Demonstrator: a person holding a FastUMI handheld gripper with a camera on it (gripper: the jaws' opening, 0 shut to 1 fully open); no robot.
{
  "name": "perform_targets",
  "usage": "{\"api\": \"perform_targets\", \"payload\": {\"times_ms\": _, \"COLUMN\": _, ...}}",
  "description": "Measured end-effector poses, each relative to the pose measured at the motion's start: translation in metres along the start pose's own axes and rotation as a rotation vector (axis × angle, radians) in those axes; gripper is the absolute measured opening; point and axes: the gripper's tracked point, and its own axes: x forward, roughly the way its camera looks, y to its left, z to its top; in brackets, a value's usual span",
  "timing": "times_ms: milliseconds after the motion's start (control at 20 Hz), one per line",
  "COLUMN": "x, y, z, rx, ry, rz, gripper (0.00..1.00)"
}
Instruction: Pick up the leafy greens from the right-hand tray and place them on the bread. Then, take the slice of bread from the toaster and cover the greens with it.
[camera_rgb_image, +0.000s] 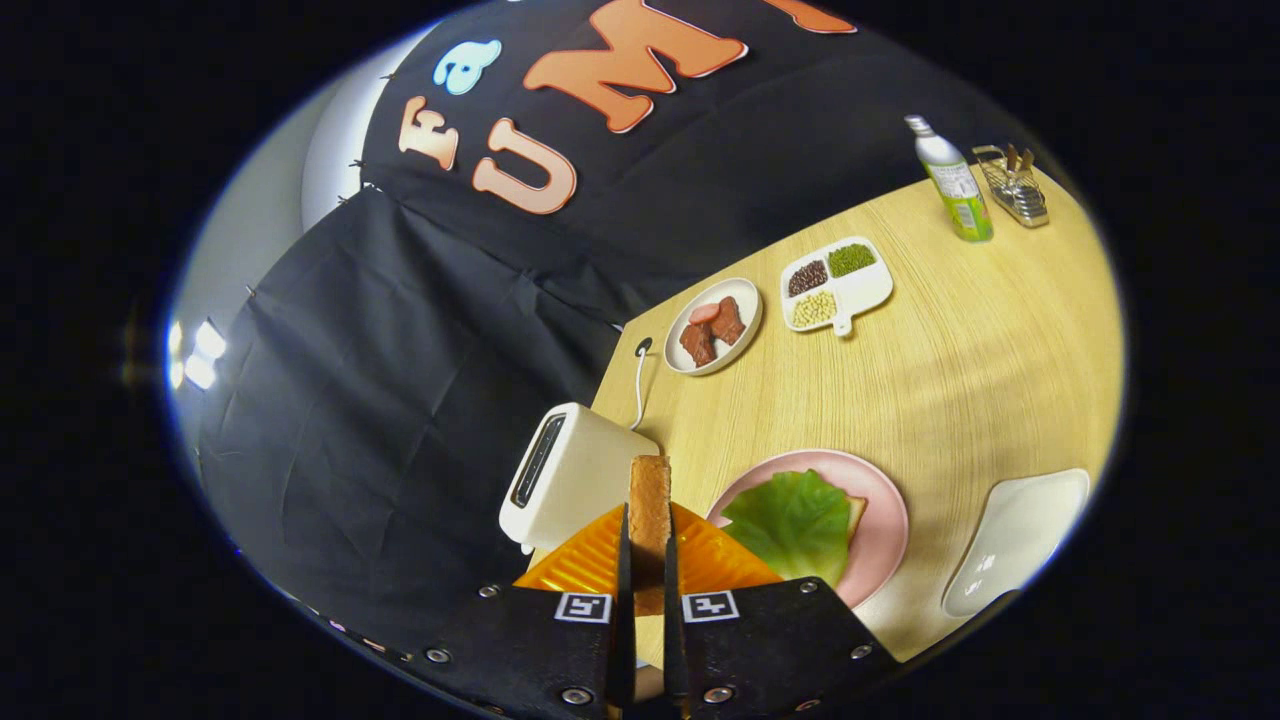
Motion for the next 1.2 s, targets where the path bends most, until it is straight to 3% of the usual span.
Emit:
{"api": "perform_targets", "payload": {"times_ms": 800, "x": 0.03, "y": -0.062, "z": -0.036, "rx": 0.101, "ry": 0.048, "rz": 0.001, "gripper": 0.12}}
{"api": "perform_targets", "payload": {"times_ms": 1200, "x": 0.045, "y": -0.094, "z": -0.042, "rx": -0.008, "ry": 0.041, "rz": -0.084, "gripper": 0.12}}
